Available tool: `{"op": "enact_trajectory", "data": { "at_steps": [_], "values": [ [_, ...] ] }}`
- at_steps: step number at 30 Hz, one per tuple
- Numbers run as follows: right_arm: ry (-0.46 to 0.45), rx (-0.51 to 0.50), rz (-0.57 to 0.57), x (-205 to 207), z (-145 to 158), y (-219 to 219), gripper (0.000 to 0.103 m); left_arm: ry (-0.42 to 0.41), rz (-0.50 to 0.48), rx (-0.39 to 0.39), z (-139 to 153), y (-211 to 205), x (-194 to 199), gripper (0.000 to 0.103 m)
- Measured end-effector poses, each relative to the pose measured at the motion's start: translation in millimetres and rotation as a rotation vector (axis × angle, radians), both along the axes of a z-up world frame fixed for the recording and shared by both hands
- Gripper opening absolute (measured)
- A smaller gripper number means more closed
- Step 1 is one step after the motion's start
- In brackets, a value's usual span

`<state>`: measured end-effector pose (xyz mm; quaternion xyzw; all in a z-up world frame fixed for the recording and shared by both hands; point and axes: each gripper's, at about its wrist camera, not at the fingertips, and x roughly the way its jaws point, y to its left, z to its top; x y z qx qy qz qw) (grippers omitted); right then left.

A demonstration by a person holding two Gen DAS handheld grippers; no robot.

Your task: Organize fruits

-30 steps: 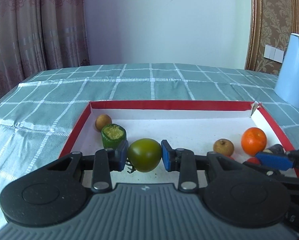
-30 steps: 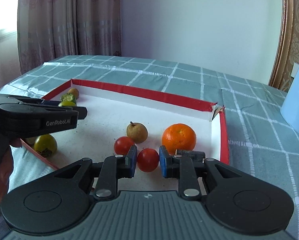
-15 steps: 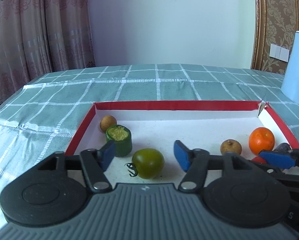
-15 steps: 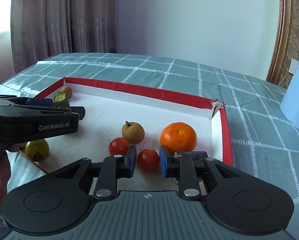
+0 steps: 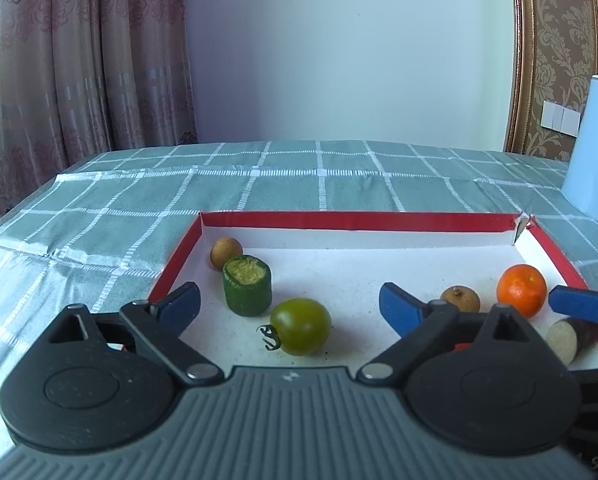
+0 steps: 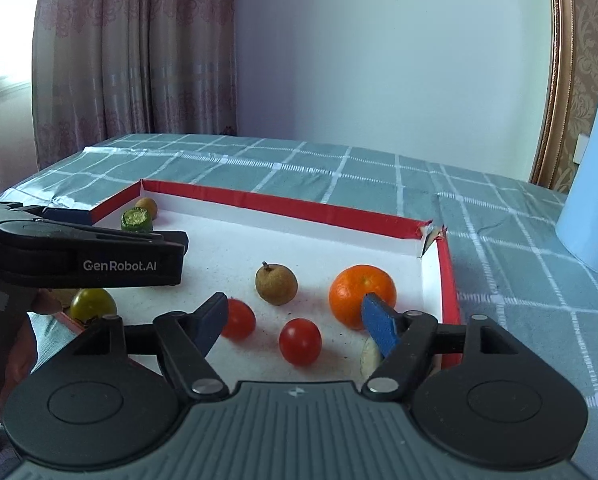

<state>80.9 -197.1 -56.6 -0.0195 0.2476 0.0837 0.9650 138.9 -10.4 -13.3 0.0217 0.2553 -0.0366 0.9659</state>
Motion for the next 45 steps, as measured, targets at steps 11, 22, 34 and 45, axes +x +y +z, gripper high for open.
{"op": "enact_trajectory", "data": {
  "at_steps": [11,22,34,45],
  "values": [
    [-0.051,0.109,-0.063,-12,6,-18,0.081,-0.047,-0.005,-0.027,7,6,-26,0.103],
    [-0.073,0.184,-0.133,-30,11,-33,0.082,-0.094,-0.007,-0.002,9,5,-58,0.103],
    [-0.056,0.246,-0.159,-59,2,-47,0.091,-0.05,-0.066,-0.043,5,5,-101,0.103],
    [-0.051,0.235,-0.182,-73,-5,-45,0.091,-0.113,-0.06,0.0,1,-3,-121,0.103]
  ]
}}
